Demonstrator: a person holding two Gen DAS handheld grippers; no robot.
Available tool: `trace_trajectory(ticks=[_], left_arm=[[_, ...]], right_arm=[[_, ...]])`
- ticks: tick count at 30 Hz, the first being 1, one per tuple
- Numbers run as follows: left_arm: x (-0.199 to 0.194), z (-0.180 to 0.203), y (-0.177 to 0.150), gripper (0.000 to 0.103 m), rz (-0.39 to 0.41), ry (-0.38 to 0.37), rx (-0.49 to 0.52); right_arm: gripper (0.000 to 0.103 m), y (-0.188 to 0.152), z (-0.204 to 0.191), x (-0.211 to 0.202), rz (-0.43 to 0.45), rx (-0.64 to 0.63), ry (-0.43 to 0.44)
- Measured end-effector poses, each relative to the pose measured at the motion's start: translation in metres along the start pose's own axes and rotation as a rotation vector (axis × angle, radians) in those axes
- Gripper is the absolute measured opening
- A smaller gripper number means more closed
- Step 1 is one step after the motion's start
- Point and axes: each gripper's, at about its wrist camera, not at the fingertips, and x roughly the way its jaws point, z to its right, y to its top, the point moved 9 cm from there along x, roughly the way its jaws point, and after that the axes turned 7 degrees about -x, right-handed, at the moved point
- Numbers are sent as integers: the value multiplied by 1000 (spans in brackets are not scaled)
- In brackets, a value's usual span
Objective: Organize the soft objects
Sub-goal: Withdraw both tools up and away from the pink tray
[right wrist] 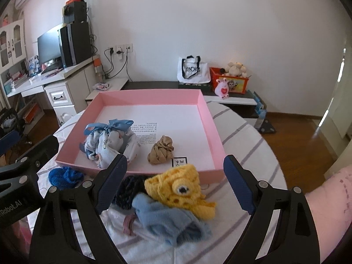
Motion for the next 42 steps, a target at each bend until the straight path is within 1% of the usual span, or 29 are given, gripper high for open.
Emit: trace_trajectory(ticks=[3,8,11,19,24,34,37,39,42], left_arm=[[-18,0,-2,103,22,4,0],[-49,1,-15,103,54,18,3],[-67,1,-23,103,61,8,-3],[-123,-1,-34,103,125,17,-9],[-159,0,-37,103,185,8,-12],[-224,4,-45,103,319,-9,-4],[-234,7,-49,103,343,-20,2],[-240,9,-50,103,361,-21,5],[-247,12,-55,103,379,-20,11]], right_arm=[[88,-3,3,-15,21,6,-4],[88,-7,10,-45,65,28,-6],[88,-8,13,-60,85,19,-20],[89,-14,12,-111,162,8,-22],[94,-12,14,-143,228,-3,-37],[94,-8,17,-198,350,-17,-39],[94,-8,20,-212,386,-17,-47],[97,-9,23,-217,401,-17,-55],[97,-10,25,-224,413,-12,-54]])
